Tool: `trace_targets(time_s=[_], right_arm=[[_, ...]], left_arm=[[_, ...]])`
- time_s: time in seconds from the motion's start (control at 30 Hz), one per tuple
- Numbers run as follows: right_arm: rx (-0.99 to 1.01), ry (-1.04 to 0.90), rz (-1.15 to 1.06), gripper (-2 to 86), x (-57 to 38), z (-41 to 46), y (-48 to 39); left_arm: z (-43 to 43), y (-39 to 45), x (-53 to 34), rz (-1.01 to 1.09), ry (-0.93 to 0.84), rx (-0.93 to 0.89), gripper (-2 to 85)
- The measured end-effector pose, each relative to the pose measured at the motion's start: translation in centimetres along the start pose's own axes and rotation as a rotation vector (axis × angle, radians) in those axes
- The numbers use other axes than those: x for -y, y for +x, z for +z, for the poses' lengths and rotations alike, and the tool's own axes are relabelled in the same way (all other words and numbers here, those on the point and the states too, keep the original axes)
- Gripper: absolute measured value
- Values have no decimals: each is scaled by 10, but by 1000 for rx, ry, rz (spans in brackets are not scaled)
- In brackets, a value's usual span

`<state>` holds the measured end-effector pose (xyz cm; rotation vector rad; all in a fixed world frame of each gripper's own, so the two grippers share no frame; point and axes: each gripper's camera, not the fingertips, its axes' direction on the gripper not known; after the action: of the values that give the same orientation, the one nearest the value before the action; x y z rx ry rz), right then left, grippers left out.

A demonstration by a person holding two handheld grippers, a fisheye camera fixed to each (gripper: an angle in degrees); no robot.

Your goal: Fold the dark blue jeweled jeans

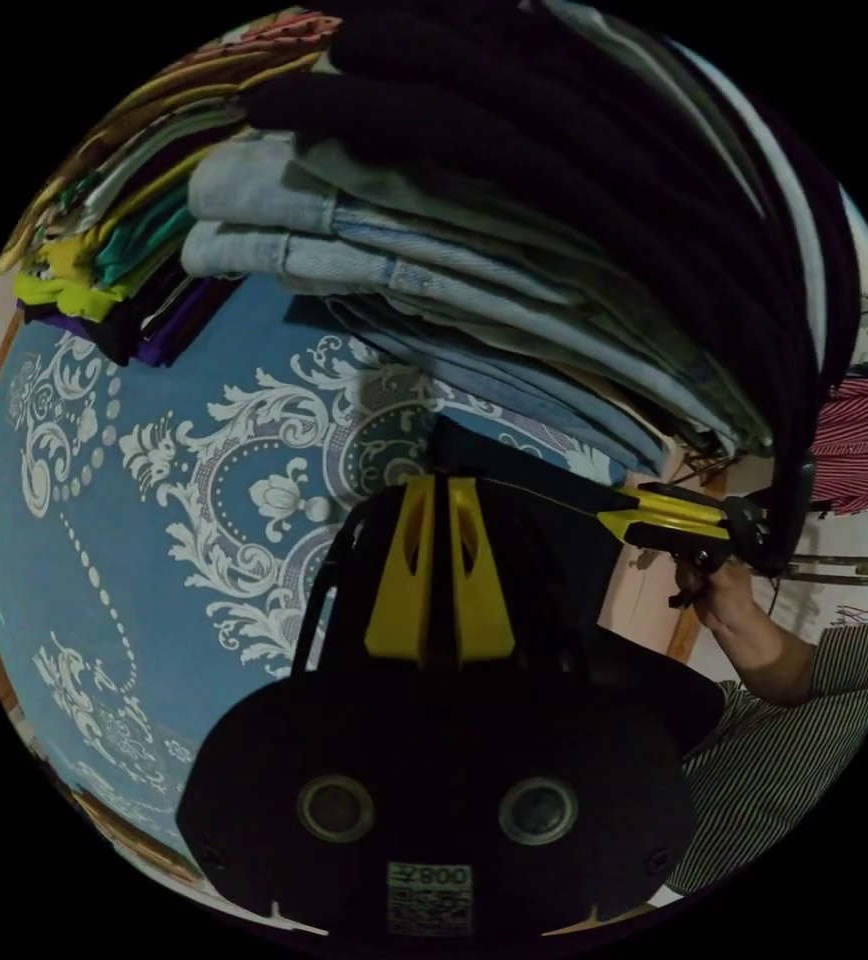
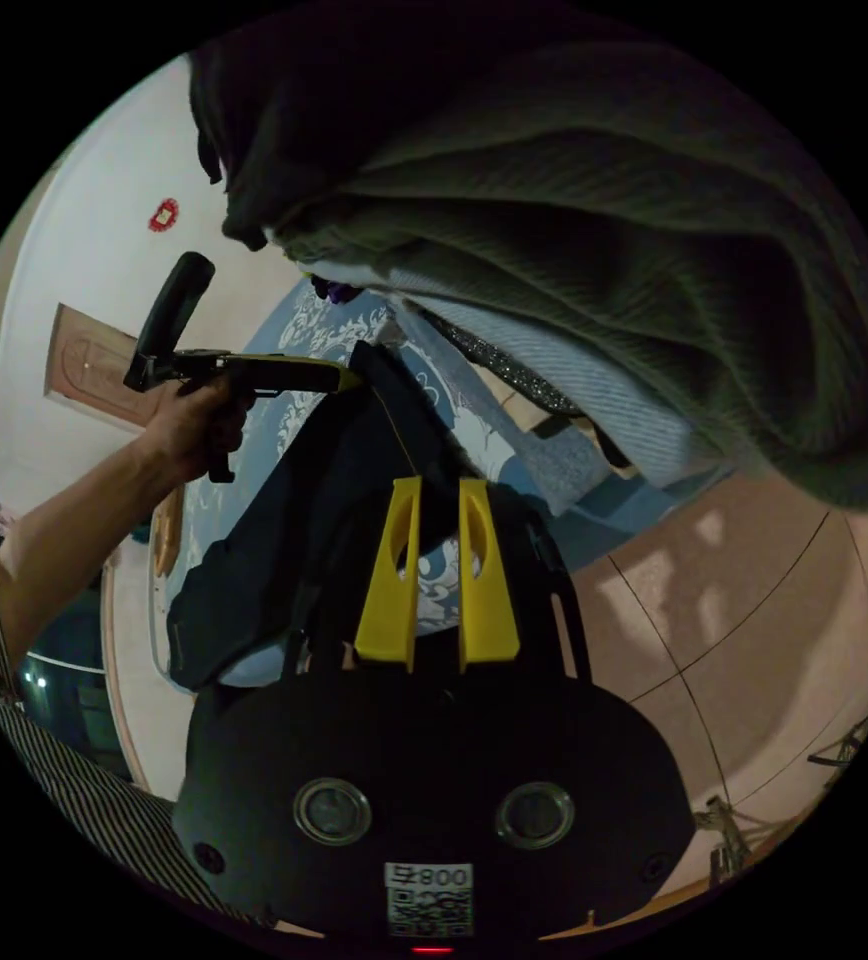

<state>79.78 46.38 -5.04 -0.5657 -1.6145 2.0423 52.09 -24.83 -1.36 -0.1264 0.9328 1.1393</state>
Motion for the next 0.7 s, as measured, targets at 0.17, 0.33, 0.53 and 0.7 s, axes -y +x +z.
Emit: trace_targets(time_s=[0.17, 0.33, 0.53, 0.7], right_arm=[[99, 26, 18, 40, -17, -8, 1], [146, 69, -41, 31, -42, -20, -17], [197, 119, -140, 30, -70, -27, -50], [250, 132, -288, 28, -89, -24, -93]], left_arm=[[-28, 11, -18, 10, 67, -25, 18], [-63, 21, -44, 25, 145, -53, 15], [-114, 29, -92, 32, 252, -82, 15], [-160, 28, -145, 19, 338, -97, 14]])
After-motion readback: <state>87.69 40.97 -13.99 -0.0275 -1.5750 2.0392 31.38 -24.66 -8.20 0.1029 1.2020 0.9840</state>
